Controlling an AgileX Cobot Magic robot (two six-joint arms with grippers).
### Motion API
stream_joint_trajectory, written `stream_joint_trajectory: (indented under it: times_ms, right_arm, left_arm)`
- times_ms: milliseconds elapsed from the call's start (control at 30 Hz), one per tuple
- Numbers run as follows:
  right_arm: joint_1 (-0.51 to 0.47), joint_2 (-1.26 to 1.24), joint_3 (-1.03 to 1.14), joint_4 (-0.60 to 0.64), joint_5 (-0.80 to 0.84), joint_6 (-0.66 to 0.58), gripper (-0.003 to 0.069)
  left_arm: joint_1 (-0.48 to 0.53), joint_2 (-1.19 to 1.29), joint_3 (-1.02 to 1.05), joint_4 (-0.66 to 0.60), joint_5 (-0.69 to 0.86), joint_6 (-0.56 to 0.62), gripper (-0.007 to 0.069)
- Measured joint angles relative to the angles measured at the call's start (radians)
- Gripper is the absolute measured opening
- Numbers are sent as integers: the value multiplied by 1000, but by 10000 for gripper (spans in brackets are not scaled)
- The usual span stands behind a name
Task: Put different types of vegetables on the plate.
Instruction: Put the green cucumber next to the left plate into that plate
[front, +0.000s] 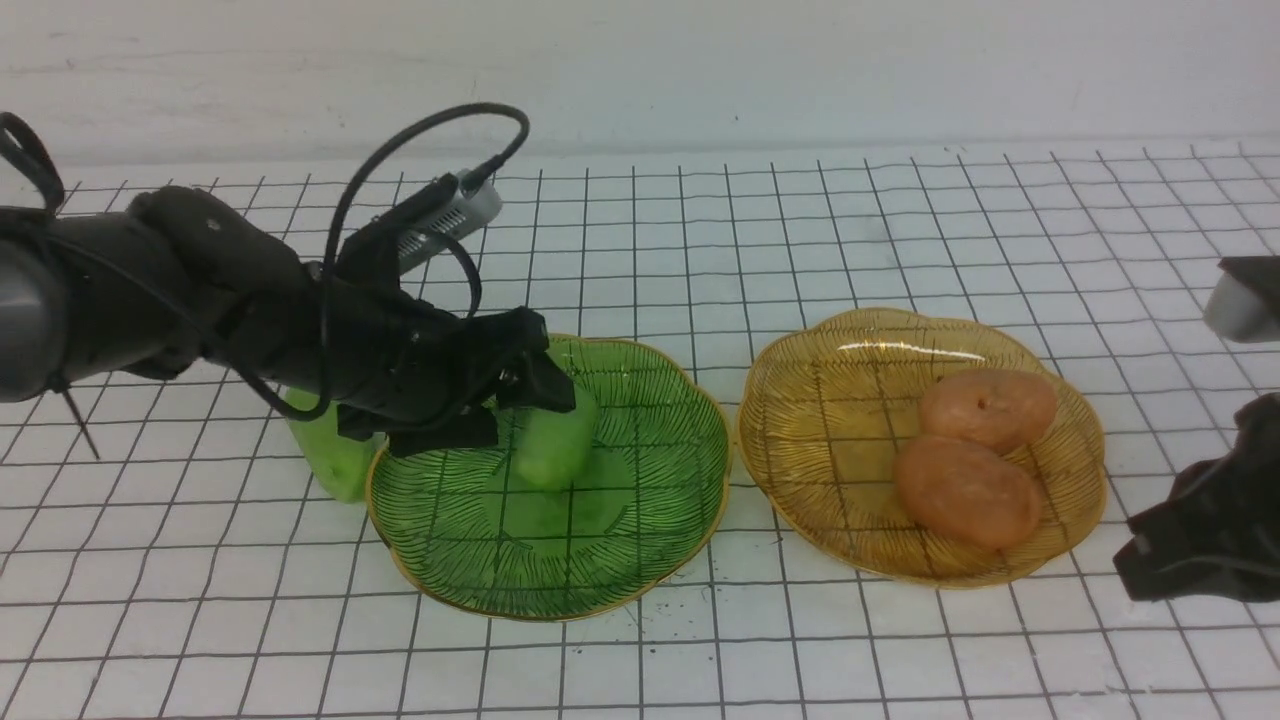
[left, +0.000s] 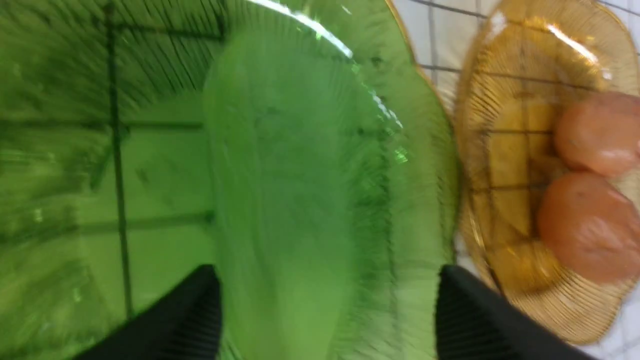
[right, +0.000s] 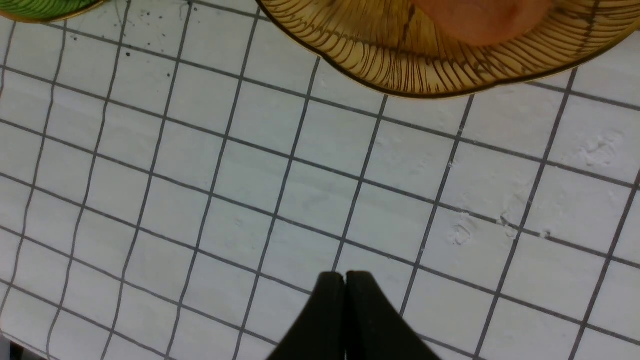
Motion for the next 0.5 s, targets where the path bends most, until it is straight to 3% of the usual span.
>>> stream_joint_trajectory:
  times_ms: [167,500]
  right_arm:
    - [0,0,0,-1,0,0,-14]
    - [0,0,0,-1,0,0,-14]
  left_arm:
    - [27,31,-11,-4,-4,14,650]
    - [317,-3,-81,74,75,-11,640]
